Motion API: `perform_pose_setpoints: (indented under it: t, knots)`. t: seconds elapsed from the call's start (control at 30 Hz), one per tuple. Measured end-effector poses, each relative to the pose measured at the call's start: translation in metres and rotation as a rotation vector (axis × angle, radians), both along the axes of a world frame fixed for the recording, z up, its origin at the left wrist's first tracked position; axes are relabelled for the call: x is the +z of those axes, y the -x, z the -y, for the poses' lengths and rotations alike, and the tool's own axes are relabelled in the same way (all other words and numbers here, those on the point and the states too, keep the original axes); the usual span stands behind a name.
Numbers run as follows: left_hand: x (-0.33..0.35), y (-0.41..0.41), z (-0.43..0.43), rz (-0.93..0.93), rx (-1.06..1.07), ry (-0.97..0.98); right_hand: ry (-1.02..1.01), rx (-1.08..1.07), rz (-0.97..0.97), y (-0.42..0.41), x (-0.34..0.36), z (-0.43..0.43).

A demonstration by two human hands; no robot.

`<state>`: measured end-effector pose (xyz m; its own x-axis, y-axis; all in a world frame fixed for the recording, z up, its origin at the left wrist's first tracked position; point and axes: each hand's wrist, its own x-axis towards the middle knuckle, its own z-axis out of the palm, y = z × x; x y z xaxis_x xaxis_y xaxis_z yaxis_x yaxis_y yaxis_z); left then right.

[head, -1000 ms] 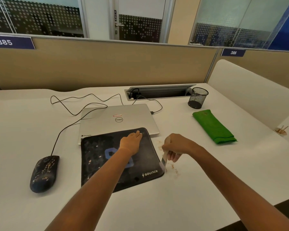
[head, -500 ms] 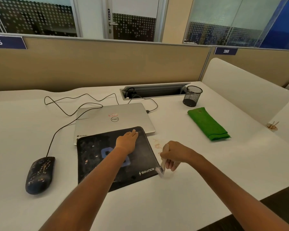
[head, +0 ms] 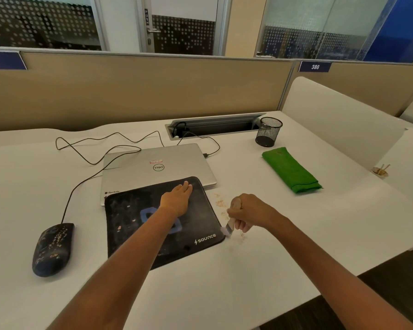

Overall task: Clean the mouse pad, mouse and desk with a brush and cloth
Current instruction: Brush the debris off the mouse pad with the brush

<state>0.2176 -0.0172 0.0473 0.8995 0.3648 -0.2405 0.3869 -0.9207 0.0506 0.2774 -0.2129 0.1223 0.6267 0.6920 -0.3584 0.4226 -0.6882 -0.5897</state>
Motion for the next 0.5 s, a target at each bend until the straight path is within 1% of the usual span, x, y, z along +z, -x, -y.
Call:
perform_pose_setpoints:
  t: [0.07,0.17,0.3,0.43,0.5]
  knots:
    - [0.001,0.000,-0.001,-0.010,-0.002,0.040,-0.009,-0.012,0.021,-0.001,0.003,0.002]
    - [-0.001,0.004,-0.002,-0.015,0.007,0.078,-0.142,-0.061,0.076,0.002,0.000,-0.001]
    - [-0.014,0.022,0.001,0.039,0.015,0.003,-0.297,-0.042,0.139,0.005,-0.009,-0.018]
    - [-0.025,0.039,0.004,0.052,0.027,-0.064,-0.345,0.023,0.218,0.008,-0.012,-0.045]
    - [-0.030,0.046,0.005,0.070,0.055,-0.071,-0.333,0.040,0.217,0.010,-0.014,-0.056]
